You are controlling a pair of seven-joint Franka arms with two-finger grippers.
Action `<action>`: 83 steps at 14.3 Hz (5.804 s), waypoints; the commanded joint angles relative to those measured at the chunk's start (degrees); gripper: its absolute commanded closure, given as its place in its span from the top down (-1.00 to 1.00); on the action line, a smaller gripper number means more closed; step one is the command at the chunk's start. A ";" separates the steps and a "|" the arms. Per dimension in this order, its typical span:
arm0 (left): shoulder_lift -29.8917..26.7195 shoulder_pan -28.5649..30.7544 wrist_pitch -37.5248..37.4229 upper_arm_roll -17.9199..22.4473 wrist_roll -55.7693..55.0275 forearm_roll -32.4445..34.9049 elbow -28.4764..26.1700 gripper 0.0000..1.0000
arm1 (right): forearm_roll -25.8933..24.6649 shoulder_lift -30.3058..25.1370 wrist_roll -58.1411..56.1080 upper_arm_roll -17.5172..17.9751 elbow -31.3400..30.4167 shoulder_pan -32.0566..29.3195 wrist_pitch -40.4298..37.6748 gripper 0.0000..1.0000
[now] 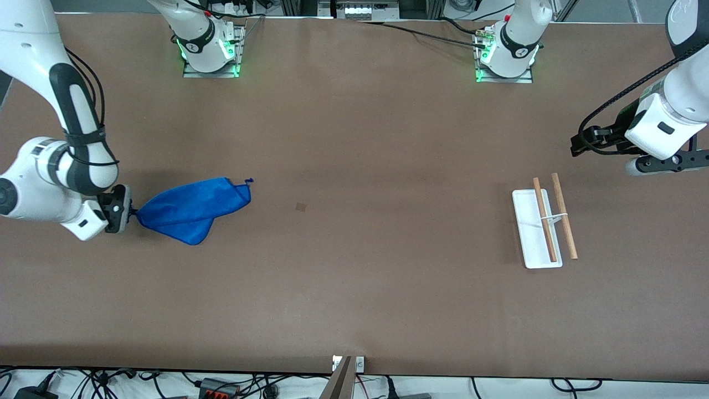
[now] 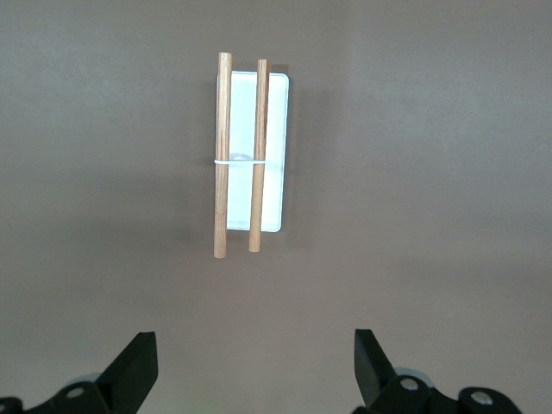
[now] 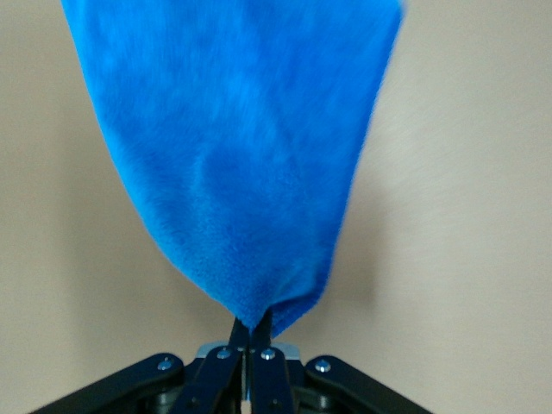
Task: Pass towel and hang on rack
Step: 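Lift the towel with the right gripper and carry it toward the rack, then hold the towel up with the right gripper while the left gripper approaches, then grasp the towel with the left gripper from the right gripper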
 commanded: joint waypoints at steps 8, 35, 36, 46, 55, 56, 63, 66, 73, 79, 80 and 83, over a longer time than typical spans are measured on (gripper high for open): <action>0.42 0.04 -3.94 0.12 1.66 0.43 1.76 1.00 | 6.27 -6.40 36.39 21.08 10.88 2.05 -10.35 -1.00; 12.02 2.50 7.79 -5.84 49.88 -23.13 -1.74 1.00 | 6.55 -4.55 81.45 38.95 19.49 24.81 18.56 -1.00; 12.02 2.50 10.88 -6.98 53.22 -23.30 -3.58 1.00 | 6.55 -4.47 81.45 38.95 19.49 24.73 18.74 -1.00; 11.67 2.59 35.95 -18.25 65.55 -32.09 -18.98 1.00 | 5.58 -4.55 81.27 38.86 19.49 24.90 18.83 -1.00; 14.04 -0.92 40.60 -21.58 65.56 -32.18 -18.89 1.00 | 5.41 -4.55 81.18 38.69 19.40 24.90 18.83 -1.00; 14.74 -1.71 42.27 -21.67 65.56 -32.10 -18.98 1.00 | 5.23 -4.55 81.18 38.69 19.40 24.90 18.83 -1.00; 17.82 -4.27 46.95 -21.67 65.55 -32.10 -18.19 -0.20 | 3.56 -4.55 81.27 38.69 19.40 24.90 18.83 -1.00; 18.35 -4.36 47.03 -21.67 65.56 -32.09 -17.58 -0.13 | 3.56 -4.55 81.27 38.69 19.40 24.99 18.83 -1.00; 18.96 -5.14 48.17 -21.67 65.64 -31.57 -16.61 -0.78 | 2.86 -4.55 81.27 38.69 19.40 24.90 18.83 -1.00; 19.75 -5.24 48.26 -21.67 65.47 -31.65 -15.90 -0.98 | 2.42 -4.55 81.27 38.69 19.40 24.90 18.83 -1.00; 19.67 -4.97 48.18 -21.59 65.29 -31.48 -15.56 -0.98 | 2.42 -4.55 81.27 38.77 19.40 24.90 18.83 -1.00; 19.23 -4.27 44.06 -20.97 62.94 -31.48 -14.41 -0.98 | 2.77 -4.55 81.36 38.69 19.23 24.81 18.74 -0.92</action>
